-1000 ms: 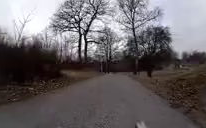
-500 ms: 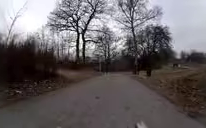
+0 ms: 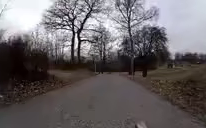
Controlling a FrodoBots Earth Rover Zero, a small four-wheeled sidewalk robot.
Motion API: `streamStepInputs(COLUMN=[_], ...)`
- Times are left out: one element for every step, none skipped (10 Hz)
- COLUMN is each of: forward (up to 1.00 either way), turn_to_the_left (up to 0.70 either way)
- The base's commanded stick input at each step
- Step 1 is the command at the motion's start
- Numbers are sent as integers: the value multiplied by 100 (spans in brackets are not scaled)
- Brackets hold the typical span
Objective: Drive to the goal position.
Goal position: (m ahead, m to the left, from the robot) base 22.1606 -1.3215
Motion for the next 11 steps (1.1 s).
streamStepInputs(forward=[100,100,100,100,100,100,100,100,100,100,100], turn_to_the_left=[-18,-21,-19,-18,-16,-15,-14,-12,-11,-9,-34])
